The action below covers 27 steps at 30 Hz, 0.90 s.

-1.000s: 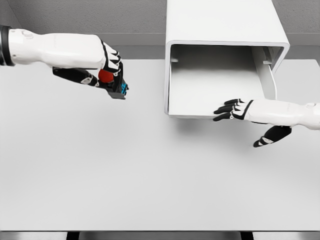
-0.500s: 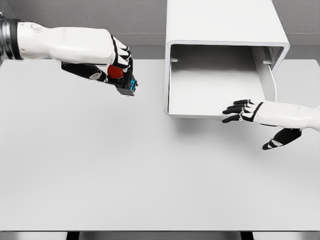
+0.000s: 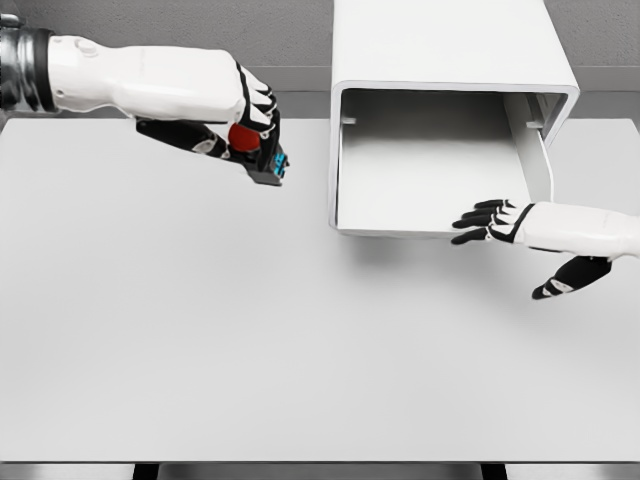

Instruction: Slide open multi-storey tabletop storage cabinets and put open load switch and slide close multi-storey tabletop storage cabinets

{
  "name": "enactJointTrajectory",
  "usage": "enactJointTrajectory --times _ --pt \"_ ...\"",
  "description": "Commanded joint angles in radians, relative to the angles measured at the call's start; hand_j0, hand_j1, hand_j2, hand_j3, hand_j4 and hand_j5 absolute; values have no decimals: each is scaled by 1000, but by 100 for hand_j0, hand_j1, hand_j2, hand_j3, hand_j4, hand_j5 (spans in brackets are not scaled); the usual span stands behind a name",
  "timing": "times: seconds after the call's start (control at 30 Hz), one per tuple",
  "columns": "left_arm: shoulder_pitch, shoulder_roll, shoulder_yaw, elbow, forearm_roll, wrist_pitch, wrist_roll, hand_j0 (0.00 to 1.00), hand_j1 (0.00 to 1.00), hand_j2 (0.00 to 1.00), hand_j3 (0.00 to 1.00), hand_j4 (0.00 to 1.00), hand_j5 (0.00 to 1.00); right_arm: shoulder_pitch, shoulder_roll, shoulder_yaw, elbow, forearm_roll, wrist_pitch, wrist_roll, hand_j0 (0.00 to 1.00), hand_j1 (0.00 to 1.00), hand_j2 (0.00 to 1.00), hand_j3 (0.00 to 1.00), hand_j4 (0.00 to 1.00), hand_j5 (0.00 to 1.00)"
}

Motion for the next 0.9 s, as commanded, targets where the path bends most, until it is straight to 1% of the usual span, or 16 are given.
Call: enactJointTrajectory --times 0.0,0.03,0.07,0.13,0.2,0.23,0.3,0.37,0.47,0.5,0.57,0.6,0.73,0.77,0.8,0.87 --pt "0 -43 0 25 2 3 0 39 39 39 39 39 39 0 -2 -4 -1 -5 2 -28 100 100 100 100 100 100" --pt "-2 -60 -3 42 -1 3 0 39 39 39 39 39 39 -8 -2 -6 1 -5 2 -36 100 100 100 100 100 100" --pt "-2 -78 -3 57 -3 3 -2 39 39 39 39 39 39 -8 0 -32 -1 -7 2 -45 100 100 100 100 100 100" --pt "-2 -87 -4 62 -10 3 -2 39 39 39 39 39 39 -8 -5 -59 -1 -8 2 -70 100 100 100 100 100 100" --pt "-11 -87 -6 62 -10 3 -2 39 39 39 39 39 39 -8 -9 -72 -1 -10 2 -71 100 100 100 100 100 100" --pt "-11 -87 -6 62 -10 3 -2 39 39 39 39 39 39 -5 -16 -73 1 -10 2 -71 100 100 100 100 100 100" --pt "-12 -101 -9 65 -10 3 -2 39 39 39 39 39 39 -2 -6 -70 1 -10 2 -65 100 100 100 100 100 100" --pt "-15 -130 -10 82 -17 3 -2 39 39 39 39 39 39 1 0 -68 1 -10 2 -59 100 100 100 100 100 100" --pt "-25 -152 -12 87 -17 3 -2 39 39 39 39 39 39 1 0 -65 1 -7 2 -53 100 100 100 100 100 100" --pt "-26 -164 -12 87 -18 3 -3 39 39 39 39 39 39 3 1 -67 1 -7 2 -30 100 100 100 100 100 100" --pt "-35 -175 -12 94 -18 3 -3 39 39 39 39 39 39 1 1 -67 1 -7 2 -25 100 100 100 100 100 100" --pt "-35 -193 -12 103 -30 3 -3 39 39 39 39 39 39 1 1 -67 1 -7 2 -16 100 100 100 100 100 100" --pt "-35 -229 -13 116 -33 3 -6 39 39 39 39 39 39 1 -2 -72 -1 -7 2 -22 100 100 100 100 100 100" --pt "-35 -241 -13 122 -58 3 -6 39 39 39 39 39 39 1 -2 -72 -1 -7 2 -22 100 100 100 100 100 100" --pt "-35 -258 -15 139 -61 3 -6 39 39 39 39 39 39 1 -5 -72 -1 -7 2 -24 100 100 100 100 100 100" --pt "-35 -273 -15 146 -70 3 -6 39 39 39 39 39 39 1 -11 -72 -1 -7 2 -24 100 100 100 100 100 100"
